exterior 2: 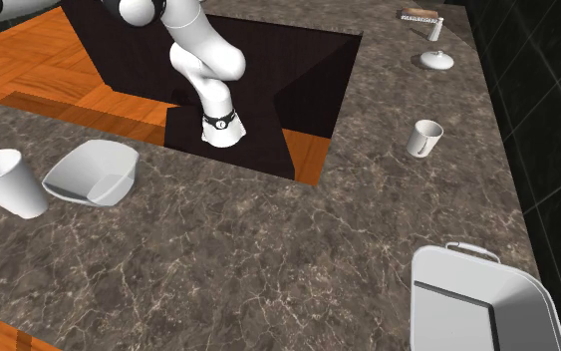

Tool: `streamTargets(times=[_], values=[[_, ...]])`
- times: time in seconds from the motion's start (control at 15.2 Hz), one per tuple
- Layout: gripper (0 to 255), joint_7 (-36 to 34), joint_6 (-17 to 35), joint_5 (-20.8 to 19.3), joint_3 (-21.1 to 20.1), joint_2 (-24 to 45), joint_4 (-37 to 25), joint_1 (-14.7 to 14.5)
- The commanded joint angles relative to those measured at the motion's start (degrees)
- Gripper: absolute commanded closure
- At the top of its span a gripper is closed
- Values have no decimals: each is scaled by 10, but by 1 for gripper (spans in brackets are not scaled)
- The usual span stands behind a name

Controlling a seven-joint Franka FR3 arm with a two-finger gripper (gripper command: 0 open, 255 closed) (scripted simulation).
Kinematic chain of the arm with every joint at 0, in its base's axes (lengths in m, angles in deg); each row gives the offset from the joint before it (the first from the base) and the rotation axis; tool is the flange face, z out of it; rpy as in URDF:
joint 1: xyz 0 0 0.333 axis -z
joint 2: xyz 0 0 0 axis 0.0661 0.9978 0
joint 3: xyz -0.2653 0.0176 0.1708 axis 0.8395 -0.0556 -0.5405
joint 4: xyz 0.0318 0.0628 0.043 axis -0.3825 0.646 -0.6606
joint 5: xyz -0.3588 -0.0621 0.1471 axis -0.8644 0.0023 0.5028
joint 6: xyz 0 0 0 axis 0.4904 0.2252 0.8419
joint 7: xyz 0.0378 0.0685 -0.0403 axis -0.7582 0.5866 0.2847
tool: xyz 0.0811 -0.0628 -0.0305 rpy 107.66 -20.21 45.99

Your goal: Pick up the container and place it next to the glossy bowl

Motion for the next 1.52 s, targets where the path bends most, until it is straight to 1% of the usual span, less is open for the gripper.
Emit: streamTargets(times=[0.0,0.59,1.06,1.12,1.45], values=[[255,5,13,4,-3,6,13,0],[255,23,67,21,-13,25,55,1],[255,23,67,21,-13,24,55,1],[0,24,67,21,-14,25,55,2],[0,23,67,21,-13,24,55,1]])
